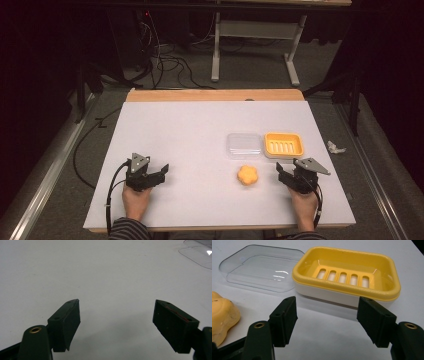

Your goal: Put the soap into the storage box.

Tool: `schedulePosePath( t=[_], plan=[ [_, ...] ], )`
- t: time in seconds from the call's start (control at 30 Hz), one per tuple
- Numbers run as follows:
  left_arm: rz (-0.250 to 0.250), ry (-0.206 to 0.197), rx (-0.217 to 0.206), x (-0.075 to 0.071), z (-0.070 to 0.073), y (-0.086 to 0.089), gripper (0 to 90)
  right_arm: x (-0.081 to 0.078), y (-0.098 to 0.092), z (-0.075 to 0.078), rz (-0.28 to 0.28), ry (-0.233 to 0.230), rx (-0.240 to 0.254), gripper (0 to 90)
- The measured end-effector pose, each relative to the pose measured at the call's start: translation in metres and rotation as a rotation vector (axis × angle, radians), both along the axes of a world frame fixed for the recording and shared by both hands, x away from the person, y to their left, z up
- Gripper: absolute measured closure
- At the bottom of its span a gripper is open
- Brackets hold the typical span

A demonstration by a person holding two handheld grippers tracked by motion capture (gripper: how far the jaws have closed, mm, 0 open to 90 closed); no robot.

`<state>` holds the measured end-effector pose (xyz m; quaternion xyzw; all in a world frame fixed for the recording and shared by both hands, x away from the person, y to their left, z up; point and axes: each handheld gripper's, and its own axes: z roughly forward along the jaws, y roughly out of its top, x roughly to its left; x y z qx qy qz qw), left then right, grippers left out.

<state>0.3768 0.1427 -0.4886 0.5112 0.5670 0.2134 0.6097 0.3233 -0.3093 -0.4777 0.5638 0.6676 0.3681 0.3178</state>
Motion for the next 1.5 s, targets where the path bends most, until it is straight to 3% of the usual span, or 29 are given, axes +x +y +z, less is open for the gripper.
schedulePosePath(
  t=[0.47, 0.6, 0.77, 0.97, 1.5],
  plan=[
    [-0.004, -0.002, 0.003, 0.000, 0.000, 0.000, 22.7, 0.002, 0.002, 0.000, -0.018, 0.018, -0.018, 30.4],
    [-0.004, -0.002, 0.003, 0.000, 0.000, 0.000, 22.7, 0.001, 0.001, 0.000, -0.039, 0.011, -0.016, 26.9],
    [-0.007, -0.001, 0.001, 0.000, 0.000, 0.000, 22.7, 0.000, 0.000, 0.000, -0.047, -0.003, -0.009, 29.3],
    [-0.007, -0.004, 0.000, -0.001, 0.000, 0.000, 22.7, 0.004, 0.004, 0.000, -0.016, 0.024, -0.038, 30.0],
    [-0.009, -0.004, -0.003, -0.001, 0.000, 0.000, 22.2, -0.005, 0.007, 0.012, 0.038, 0.018, 0.019, 28.3]
  ],
)
